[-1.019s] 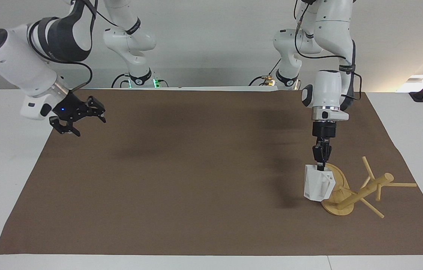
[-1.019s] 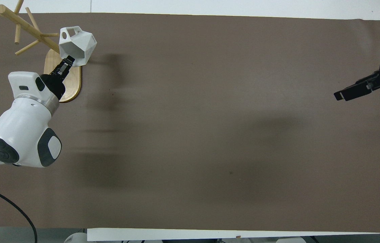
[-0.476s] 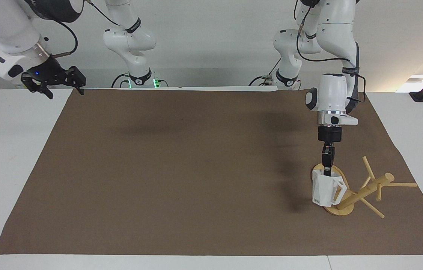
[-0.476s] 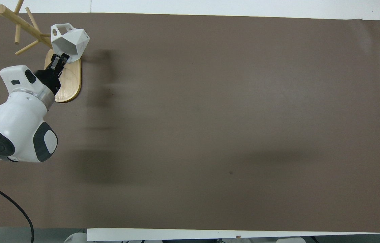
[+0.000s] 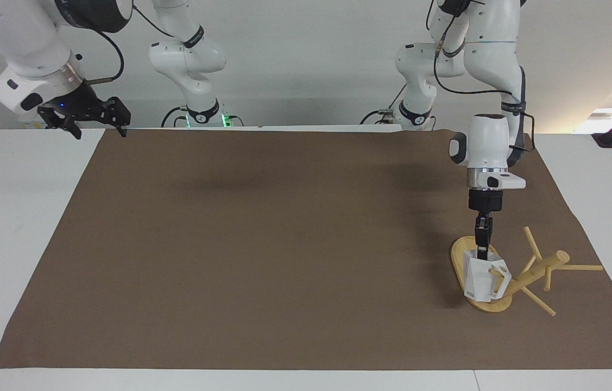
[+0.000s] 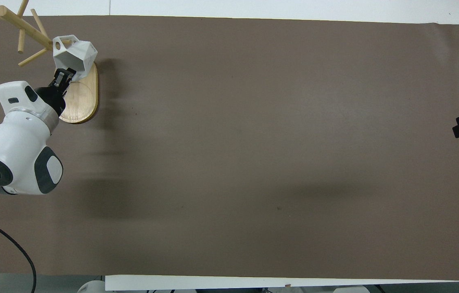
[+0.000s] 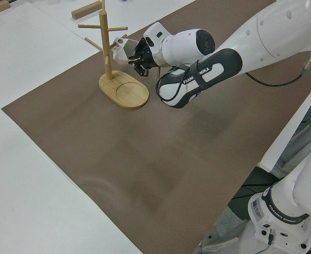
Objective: Hang cup on rack
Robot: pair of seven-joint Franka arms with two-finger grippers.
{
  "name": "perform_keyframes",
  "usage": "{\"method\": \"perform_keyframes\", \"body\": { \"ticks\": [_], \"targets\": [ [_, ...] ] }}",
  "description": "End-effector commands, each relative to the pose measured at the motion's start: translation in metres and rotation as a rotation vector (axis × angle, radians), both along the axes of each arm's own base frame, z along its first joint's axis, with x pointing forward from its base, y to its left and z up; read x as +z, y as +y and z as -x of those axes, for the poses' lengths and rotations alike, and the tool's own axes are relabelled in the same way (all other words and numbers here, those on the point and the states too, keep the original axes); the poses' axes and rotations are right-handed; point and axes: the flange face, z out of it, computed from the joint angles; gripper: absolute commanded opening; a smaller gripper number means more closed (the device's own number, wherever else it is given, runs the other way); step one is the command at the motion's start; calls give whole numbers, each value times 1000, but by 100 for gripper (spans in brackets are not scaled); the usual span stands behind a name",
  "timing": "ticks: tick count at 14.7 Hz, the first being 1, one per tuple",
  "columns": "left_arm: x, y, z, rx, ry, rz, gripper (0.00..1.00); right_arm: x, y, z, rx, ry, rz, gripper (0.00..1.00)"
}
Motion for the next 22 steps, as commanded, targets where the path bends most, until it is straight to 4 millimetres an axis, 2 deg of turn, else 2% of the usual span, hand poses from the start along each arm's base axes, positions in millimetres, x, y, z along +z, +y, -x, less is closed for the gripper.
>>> {"method": "perform_keyframes", "body": {
  "ticks": [1, 4, 8, 10, 12, 13, 16, 18, 20, 22],
  "targets": [
    [4, 1, 7, -7, 45, -14, 100, -6, -16, 12, -46, 9, -55, 100],
    [35, 8, 23, 4, 271, -61, 100, -6, -18, 13, -51, 9, -55, 100],
    [96, 15, 26, -105, 533, -201, 100, -6, -19, 13, -52, 11, -54, 100],
    [126, 18, 22, -214, 643, -281, 100, -5, -21, 14, -55, 6, -54, 100],
    [158, 33, 20, -309, 713, -339, 100, -5, -20, 15, -55, 10, -54, 100],
    [173, 35, 21, -359, 738, -364, 100, -5, -20, 15, -57, 12, -54, 100],
    [199, 36, 33, -658, 849, -481, 100, -5, -21, 15, -57, 7, -54, 100],
    [222, 38, 23, -778, 840, -551, 100, -5, -17, 15, -49, 11, -54, 100],
    [236, 37, 11, -846, 830, -569, 100, -5, -12, 14, -40, 11, -54, 100],
    [243, 27, -5, -872, 883, -554, 100, -5, -12, 14, -40, 11, -54, 100]
  ]
}}
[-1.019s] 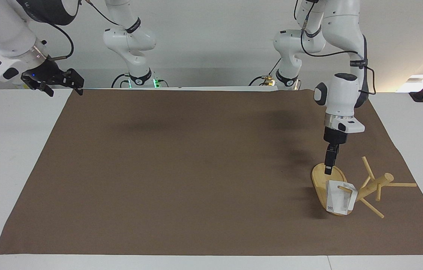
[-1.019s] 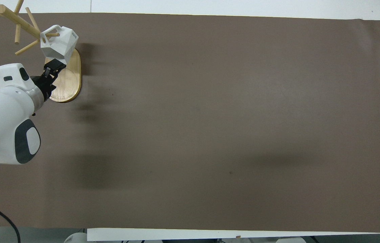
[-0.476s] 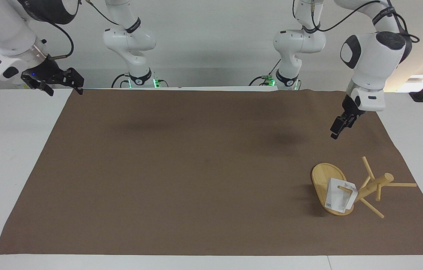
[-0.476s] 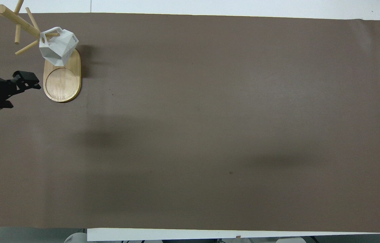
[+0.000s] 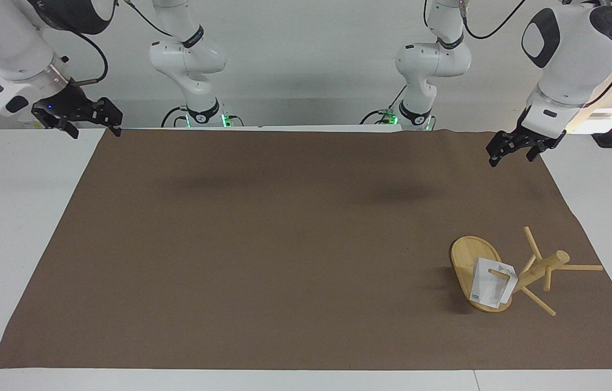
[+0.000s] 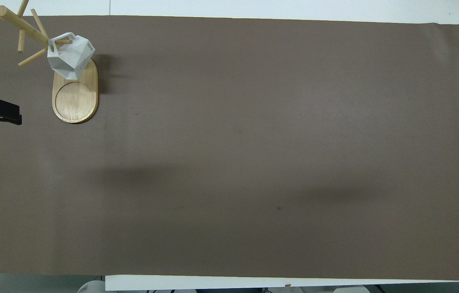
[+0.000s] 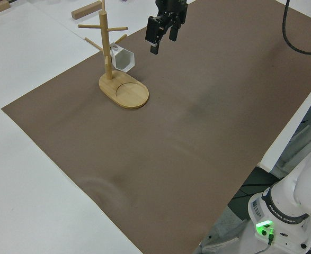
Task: Hang cup on rack
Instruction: 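Open the left gripper and withdraw it from the hung cup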
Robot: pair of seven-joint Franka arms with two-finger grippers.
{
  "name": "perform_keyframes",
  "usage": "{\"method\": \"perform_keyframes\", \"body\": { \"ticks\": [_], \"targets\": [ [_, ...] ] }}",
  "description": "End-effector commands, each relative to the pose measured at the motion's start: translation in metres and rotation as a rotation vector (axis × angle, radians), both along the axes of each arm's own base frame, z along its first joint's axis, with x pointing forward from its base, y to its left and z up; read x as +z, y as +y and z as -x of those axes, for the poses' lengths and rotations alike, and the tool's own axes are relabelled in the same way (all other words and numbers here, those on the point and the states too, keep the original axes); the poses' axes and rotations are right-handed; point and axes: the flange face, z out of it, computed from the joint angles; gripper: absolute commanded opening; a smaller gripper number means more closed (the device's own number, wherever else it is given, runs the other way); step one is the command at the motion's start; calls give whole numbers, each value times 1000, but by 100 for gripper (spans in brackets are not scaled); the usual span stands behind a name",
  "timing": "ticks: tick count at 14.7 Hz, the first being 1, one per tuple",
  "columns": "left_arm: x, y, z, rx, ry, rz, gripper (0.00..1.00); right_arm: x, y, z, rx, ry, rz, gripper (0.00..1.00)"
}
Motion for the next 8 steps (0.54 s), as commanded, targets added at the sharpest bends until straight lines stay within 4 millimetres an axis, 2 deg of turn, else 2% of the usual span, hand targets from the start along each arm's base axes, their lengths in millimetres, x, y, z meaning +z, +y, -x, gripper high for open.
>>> {"method": "perform_keyframes", "body": {
  "ticks": [1, 3, 8],
  "targets": [
    [9, -14, -38, -45, 90, -19, 100, 0, 2, 8, -7, 0, -17, 100],
    [17, -20, -52, -40, 101, 25, 100, 0, 1, 8, -8, 0, -17, 100],
    [16, -23, -58, -61, 78, 23, 100, 0, 2, 8, -7, 0, -17, 100]
  ]
}}
